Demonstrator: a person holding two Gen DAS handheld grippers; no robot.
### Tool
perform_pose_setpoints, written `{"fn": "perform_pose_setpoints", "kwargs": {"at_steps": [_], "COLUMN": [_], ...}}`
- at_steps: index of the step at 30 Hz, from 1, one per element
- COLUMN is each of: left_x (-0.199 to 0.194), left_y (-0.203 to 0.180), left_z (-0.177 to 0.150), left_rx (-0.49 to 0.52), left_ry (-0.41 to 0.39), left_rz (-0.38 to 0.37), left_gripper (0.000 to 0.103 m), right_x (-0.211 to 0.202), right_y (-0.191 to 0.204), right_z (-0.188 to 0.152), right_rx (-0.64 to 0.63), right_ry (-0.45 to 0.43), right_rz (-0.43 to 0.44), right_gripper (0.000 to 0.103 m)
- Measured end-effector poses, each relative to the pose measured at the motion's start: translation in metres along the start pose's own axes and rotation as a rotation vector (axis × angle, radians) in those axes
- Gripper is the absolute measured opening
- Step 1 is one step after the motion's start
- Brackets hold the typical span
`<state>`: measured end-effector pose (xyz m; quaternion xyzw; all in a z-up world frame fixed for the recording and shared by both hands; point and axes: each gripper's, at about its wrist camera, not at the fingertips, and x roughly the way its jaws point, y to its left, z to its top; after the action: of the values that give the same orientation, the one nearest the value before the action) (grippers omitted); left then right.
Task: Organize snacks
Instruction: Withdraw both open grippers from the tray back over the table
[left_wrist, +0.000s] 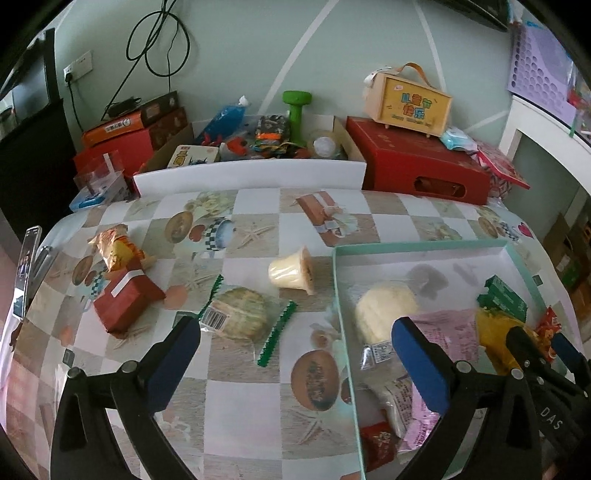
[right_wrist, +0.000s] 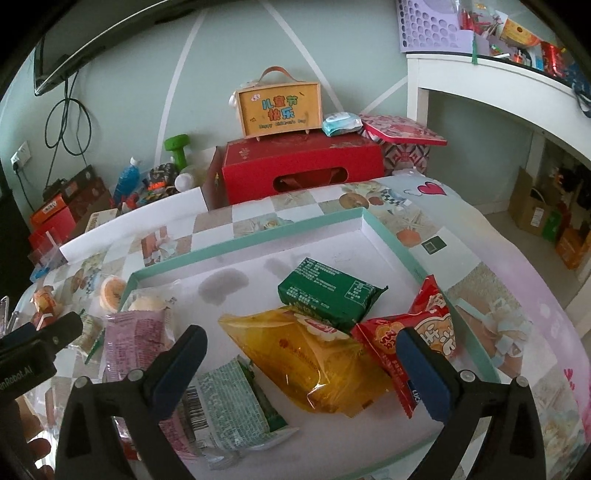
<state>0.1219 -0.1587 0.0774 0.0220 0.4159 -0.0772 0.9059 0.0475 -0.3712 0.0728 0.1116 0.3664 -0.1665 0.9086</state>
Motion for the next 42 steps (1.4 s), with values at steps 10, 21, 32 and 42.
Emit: {"fn": "perform_pose_setpoints", "kwargs": {"at_steps": [10,21,32,42], "left_x": [0.002,0.001,-0.006,-0.008], "left_y": [0.014,0.095,0.157,0.185], "left_z": [-0.003,-0.014,-0.031,-0.035], "left_rx": [-0.011,-0.152,-0.264,-0.298], "left_ry": [0.022,0.053,0.071,0.079], "left_rz": [0.003,0.135,0.214,0.215], "left_gripper": [0.103,0.103,0.103,0.103], "right_x": [-0.019,-0.02,-0.019,-0.014], "right_y": [0.009,0.064,0.142,0.178], "right_z": [0.007,0.004,-0.019,-0.033], "right_rx": [0.024,-0.034,-0.212,-0.197], "right_ry": [-0.097,-0.087,-0.062,-0.023], "right_rz": [0.038,0.182,0.262,0.345], "right_gripper": [0.103,0.103,0.103,0.103]}}
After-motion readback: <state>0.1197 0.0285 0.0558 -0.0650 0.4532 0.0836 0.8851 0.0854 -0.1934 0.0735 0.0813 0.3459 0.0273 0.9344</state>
